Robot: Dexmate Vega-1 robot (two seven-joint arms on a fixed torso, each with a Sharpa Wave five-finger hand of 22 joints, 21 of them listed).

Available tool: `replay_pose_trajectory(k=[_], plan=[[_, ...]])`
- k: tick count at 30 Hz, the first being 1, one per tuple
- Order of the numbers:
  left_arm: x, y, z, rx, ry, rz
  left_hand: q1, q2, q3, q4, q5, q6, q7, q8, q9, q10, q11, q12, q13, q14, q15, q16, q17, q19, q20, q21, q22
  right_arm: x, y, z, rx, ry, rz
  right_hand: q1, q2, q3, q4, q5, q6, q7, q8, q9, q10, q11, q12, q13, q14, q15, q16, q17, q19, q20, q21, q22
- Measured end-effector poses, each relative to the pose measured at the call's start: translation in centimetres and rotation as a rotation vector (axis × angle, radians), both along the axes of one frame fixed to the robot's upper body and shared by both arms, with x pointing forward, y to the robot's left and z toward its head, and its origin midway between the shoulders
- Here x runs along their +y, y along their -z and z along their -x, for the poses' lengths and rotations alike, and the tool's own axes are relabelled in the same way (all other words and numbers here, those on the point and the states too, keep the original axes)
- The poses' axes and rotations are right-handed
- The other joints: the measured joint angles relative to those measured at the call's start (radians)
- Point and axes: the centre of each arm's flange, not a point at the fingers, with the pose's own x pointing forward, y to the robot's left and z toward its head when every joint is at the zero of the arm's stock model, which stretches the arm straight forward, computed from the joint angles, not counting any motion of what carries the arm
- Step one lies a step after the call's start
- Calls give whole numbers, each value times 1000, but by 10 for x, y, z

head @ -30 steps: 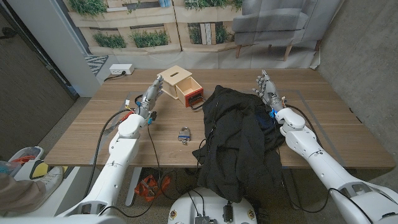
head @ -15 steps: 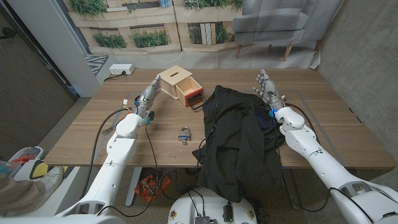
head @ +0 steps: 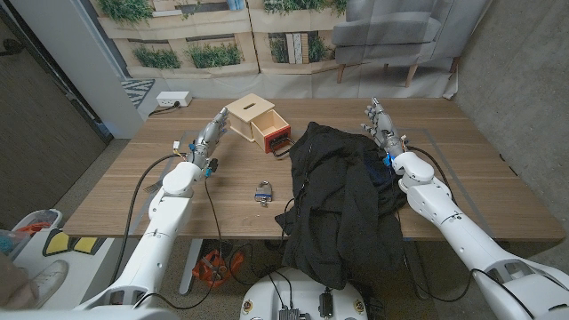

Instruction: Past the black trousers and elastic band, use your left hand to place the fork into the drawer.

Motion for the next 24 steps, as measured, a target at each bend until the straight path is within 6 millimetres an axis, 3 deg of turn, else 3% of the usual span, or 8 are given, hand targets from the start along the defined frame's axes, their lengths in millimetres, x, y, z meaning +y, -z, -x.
replay_pose_trajectory(k=[24], plan=[[-3, -4, -3, 30, -26, -31, 0, 0, 1, -7, 0, 0, 0, 0, 0, 0, 0, 0, -1, 0, 0, 0, 0, 0, 0, 0, 0, -7, -19, -23, 1, -16, 33, 4, 4, -4, -4, 0, 0, 0, 0, 0, 0, 0, 0, 0, -6, -5, 0, 0, 0, 0, 0, 0]])
